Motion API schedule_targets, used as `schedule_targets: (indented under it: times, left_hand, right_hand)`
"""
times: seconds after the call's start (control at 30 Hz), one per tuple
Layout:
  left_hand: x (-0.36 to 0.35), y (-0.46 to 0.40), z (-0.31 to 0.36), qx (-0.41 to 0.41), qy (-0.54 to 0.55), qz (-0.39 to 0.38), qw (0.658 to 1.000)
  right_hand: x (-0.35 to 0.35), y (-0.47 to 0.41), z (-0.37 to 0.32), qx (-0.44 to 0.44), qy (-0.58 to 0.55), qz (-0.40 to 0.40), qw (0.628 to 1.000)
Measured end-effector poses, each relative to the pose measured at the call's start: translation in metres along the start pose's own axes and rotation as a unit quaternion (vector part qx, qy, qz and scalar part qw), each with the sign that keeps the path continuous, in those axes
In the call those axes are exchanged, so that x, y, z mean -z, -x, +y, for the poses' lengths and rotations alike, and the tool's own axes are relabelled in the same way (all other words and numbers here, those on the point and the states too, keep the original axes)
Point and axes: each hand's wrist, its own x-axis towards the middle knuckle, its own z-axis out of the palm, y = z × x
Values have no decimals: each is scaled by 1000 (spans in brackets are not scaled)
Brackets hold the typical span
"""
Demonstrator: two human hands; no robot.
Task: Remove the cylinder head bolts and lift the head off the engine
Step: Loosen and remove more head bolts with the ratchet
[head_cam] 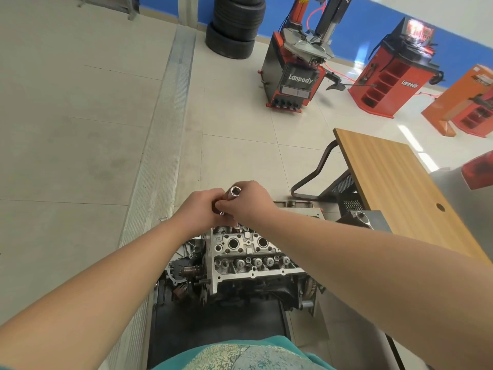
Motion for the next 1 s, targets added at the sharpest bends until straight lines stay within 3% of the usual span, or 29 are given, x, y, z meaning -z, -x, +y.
schedule_targets:
  times: [0.13,0.23,0.33,0.4,0.47,0.57,0.67,0.73,0.8,0.9,1.0]
  left_hand:
    - [-1,2,-3,-14,8,5,1000]
    - [0,2,-14,10,-9,1,1000]
    - [-4,-2,-26,50,-120,-19,991]
    - [-11,-4,-27,56,-210,-67,974]
    - [-19,-8,-25,41,-299,-115,946]
    - [-24,-14,-18,30,-423,-139,895]
    - [-23,-20,-12,31,-472,-153,868]
    - [-21,-20,-10,14,-463,-130,876]
    - [-19,-15,-12,2,-411,-98,906]
    - [-16,-1,-14,39,-214,-41,975]
    - [-14,11,-7,67,33,64,995]
  right_hand:
    - [-13,10,8,-47,-132,10,990]
    - [-2,16,1,-17,-183,87,979]
    - [42,14,-20,66,-289,237,925]
    - [74,11,-30,115,-354,277,886]
    - [91,4,-26,127,-350,249,894]
    - [83,-3,1,108,-136,124,977]
    - [45,-9,42,47,43,-17,998]
    - [20,-16,65,24,145,-42,988]
    - [0,-25,80,11,195,-60,979]
    - [-20,-37,92,-13,212,-96,972]
    - [-34,-45,99,-32,240,-126,962]
